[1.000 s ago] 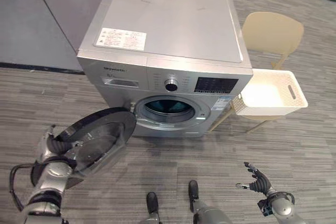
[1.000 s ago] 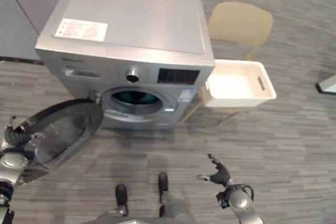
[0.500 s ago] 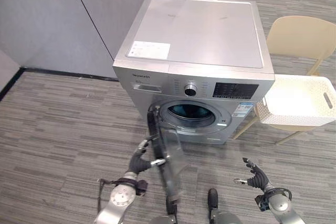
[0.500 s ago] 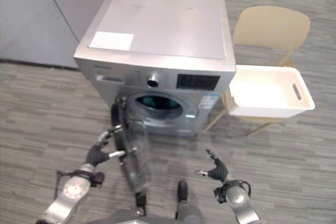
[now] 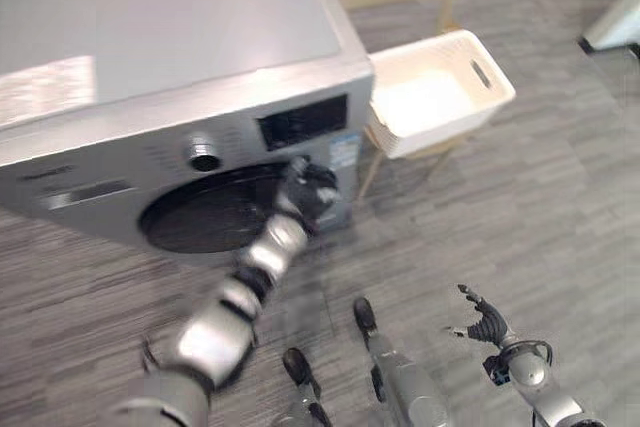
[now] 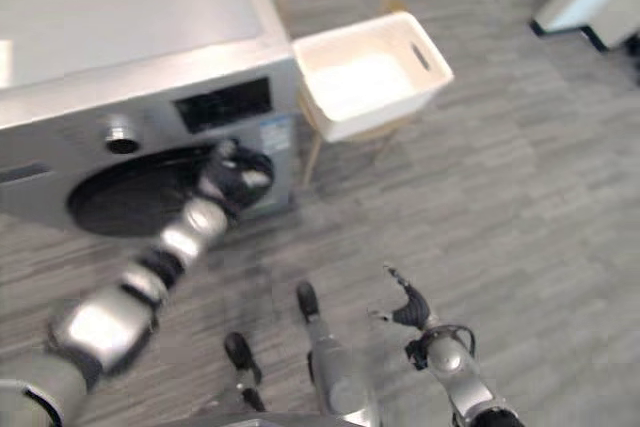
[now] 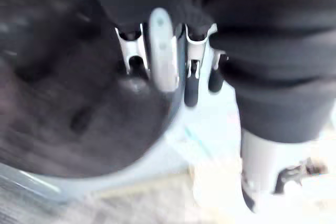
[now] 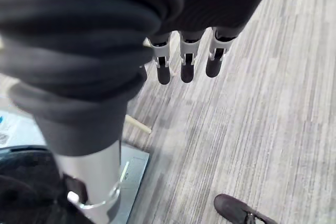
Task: Grab the laundry basket,head to the washer,open it,put in the laundry and shut it.
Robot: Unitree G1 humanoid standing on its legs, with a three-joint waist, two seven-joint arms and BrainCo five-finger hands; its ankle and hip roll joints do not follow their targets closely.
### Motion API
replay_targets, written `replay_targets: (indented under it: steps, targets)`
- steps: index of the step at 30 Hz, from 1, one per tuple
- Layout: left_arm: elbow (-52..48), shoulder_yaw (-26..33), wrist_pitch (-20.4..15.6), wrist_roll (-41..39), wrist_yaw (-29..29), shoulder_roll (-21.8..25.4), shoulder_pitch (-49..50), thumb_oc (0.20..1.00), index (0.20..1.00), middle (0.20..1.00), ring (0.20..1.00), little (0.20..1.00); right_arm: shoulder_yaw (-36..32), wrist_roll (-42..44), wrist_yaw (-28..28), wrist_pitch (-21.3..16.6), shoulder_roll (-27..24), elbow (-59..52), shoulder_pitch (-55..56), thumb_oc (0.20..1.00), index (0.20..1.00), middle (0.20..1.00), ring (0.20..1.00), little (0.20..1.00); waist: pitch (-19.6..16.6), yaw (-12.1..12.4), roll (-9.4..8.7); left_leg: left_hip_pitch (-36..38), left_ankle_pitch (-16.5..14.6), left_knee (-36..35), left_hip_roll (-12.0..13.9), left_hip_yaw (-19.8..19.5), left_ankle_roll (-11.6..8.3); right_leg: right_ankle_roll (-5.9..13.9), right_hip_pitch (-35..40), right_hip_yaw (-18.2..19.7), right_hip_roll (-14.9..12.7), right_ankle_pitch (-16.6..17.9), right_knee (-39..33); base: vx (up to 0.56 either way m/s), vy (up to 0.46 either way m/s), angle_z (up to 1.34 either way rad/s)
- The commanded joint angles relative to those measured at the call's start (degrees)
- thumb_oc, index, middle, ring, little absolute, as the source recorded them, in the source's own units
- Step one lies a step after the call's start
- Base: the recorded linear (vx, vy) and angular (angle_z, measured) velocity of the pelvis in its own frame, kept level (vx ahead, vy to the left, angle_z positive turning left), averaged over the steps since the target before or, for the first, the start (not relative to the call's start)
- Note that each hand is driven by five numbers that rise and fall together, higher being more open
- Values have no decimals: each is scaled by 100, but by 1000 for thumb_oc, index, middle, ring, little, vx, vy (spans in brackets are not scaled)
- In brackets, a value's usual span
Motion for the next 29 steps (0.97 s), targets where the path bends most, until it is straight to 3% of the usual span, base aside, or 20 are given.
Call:
replay_targets:
  steps: [1, 5, 6, 7, 10, 12, 14, 18, 21, 25, 29]
  targets:
    - [-406, 695, -129, 576, 751, 942, -321, 1000, 1000, 1000, 1000, 1000, -172, 208, -149, -403, 24, -6, -178, 1000, 1000, 1000, 1000, 1000, 84, 319, -7, -42, -18, -18, 226, -744, -268, 362, 409, -240, 50, -761, 323, 21, -26, -9]
    - [-1456, 789, -248, 693, 705, 897, 467, 1000, 1000, 1000, 1000, 1000, -265, 173, -144, -409, 131, 67, 10, 1000, 1000, 1000, 1000, 1000, 55, 460, 14, 89, -46, -18, 207, -818, -271, 330, 572, -321, 23, -816, 279, 63, -29, 9]
    - [-2305, 949, -318, 696, 561, 764, 1437, 1000, 1000, 1000, 1000, 1000, -386, 162, -150, -371, 209, 119, 107, 1000, 1000, 1000, 1000, 1000, 14, 589, 41, 253, -96, -18, 184, -881, -265, 305, 803, -392, 22, -908, 278, 59, -29, 20]
    - [-2315, 953, -313, 697, 560, 768, 1445, 1000, 1000, 1000, 1000, 1000, -382, 162, -150, -370, 209, 117, 108, 1000, 1000, 1000, 1000, 1000, 1, 586, 39, 235, -80, -18, 183, -880, -266, 302, 787, -391, 21, -893, 273, 110, -41, 32]
    - [-3381, 1141, -485, 553, 225, 702, 2841, 1000, 1000, 1000, 1000, 1000, -574, 71, -119, -322, 252, 94, 252, 1000, 1000, 1000, 1000, 1000, -126, 763, 85, 506, -147, -18, 141, -955, -258, 263, 1126, -485, 42, -1005, 248, 120, -24, 43]
    - [-4203, 1411, -777, -120, -409, 760, 4295, 1000, 1000, 1000, 1000, 1000, -748, -80, -43, -239, 251, 183, 357, 1000, 1000, 1000, 1000, 1000, -257, 1004, 133, 856, -216, -18, 110, -1078, -251, 225, 1581, -610, 56, -1142, 211, 152, -40, 24]
    - [-4352, 1484, -808, -281, -560, 805, 4595, 1000, 1000, 1000, 1000, 1000, -762, -103, -19, -246, 246, 201, 383, 1000, 1000, 1000, 1000, 1000, -286, 1052, 136, 938, -229, -18, 104, -1110, -249, 217, 1694, -634, 58, -1161, 190, 53, -24, 23]
    - [-4008, 1785, -716, -176, -665, 745, 5418, 1000, 1000, 1000, 1000, 1000, -768, -180, 7, -236, 371, 480, 344, 1000, 1000, 1000, 1000, 1000, -395, 1241, 150, 1135, -234, -18, 85, -1217, -245, 191, 1958, -737, 62, -1223, 162, 29, -23, 32]
    - [-2876, 2127, -453, -202, -591, 424, 5695, 1000, 1000, 1000, 1000, 1000, -775, -174, -39, -175, 507, 761, 229, 1000, 1000, 1000, 1000, 1000, -468, 1372, 139, 1218, -222, -18, 66, -1314, -234, 177, 2092, -813, 57, -1258, 155, 10, -15, 13]
    - [-1490, 2485, -305, 23, -489, 260, 5729, 1000, 1000, 1000, 1000, 1000, -828, -25, -50, -161, 605, 1045, 136, 1000, 1000, 1000, 1000, 1000, -553, 1457, 138, 1384, -243, -18, 44, -1405, -245, 132, 2304, -925, 59, -1351, 172, 38, 5, 9]
    - [-1094, 2543, -303, 72, -430, 222, 5645, 1000, 1000, 1000, 1000, 1000, -821, 100, -41, -149, 641, 1115, 84, 1000, 1000, 1000, 1000, 1000, -592, 1469, 119, 1464, -281, -18, 34, -1453, -245, 125, 2396, -957, 59, -1396, 184, 28, 11, 11]
